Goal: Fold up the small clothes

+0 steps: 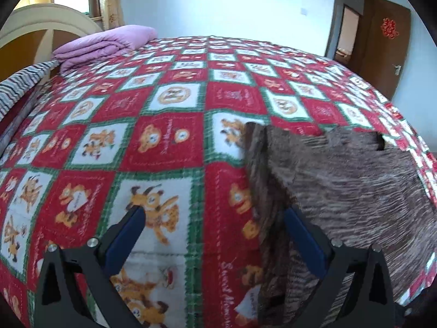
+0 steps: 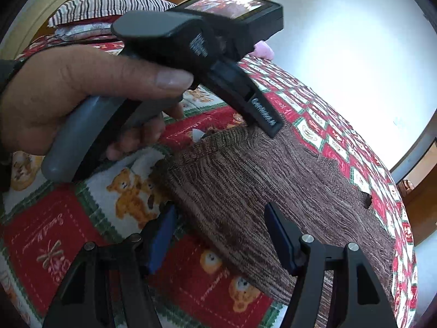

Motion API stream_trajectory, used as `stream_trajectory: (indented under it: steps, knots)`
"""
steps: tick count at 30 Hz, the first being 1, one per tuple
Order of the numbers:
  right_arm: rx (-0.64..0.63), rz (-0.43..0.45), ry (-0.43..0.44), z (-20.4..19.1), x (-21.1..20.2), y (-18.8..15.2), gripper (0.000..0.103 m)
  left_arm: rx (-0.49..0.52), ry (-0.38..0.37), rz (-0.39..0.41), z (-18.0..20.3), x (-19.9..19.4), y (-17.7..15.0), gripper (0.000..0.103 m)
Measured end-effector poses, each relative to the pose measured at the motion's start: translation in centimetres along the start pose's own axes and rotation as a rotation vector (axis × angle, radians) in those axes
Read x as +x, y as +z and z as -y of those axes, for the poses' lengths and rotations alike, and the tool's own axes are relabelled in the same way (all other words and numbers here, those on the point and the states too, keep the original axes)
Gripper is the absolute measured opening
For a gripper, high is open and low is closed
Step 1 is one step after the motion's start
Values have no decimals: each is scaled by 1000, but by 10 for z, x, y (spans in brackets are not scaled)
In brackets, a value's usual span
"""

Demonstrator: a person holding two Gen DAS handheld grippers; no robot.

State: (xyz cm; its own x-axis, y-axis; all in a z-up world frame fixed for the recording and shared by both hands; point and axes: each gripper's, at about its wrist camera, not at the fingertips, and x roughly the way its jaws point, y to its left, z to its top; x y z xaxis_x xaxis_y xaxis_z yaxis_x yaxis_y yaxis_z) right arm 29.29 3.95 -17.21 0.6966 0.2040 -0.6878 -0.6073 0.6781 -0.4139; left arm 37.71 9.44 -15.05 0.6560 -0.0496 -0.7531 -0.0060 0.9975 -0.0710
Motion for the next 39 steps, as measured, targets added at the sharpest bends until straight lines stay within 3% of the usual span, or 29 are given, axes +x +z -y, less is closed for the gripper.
stream_trajectory:
  steps: [5, 10, 16, 21, 23, 25, 27, 29, 30, 32, 39]
  knots:
    - [-14, -1, -26, -7, 5, 1, 66, 17, -48, 14, 6, 5, 10, 103]
    - [1, 0, -17, -3, 9, 0, 66, -73, -113, 52, -5, -1, 15, 103]
    - [-64, 30, -105, -23, 1, -1, 66, -4, -152, 27, 10, 10, 24, 102]
    - [-57, 33, -100, -25, -1, -1, 65, 25, -178, -93, 22, 45, 37, 78]
    - [-50, 30, -70, -23, -2, 0, 56, 22, -190, -104, 23, 51, 41, 78]
    - [-43, 30, -15, -22, -3, 2, 39, 13, -208, -109, 22, 53, 43, 77]
    - [-45, 27, 16, -24, -4, 3, 31, -2, -220, -107, 19, 54, 44, 64]
    - [-41, 27, 43, -24, -4, 4, 23, -8, -234, -111, 17, 54, 45, 41]
    - [-37, 28, 56, -24, -5, 5, 18, -12, -241, -112, 15, 53, 45, 37]
    - [-24, 30, 76, -22, -7, 5, 8, -21, -288, -120, 13, 53, 46, 12]
    - [69, 62, 128, -7, -22, 3, 4, -29, -278, -115, 22, 45, 50, 9]
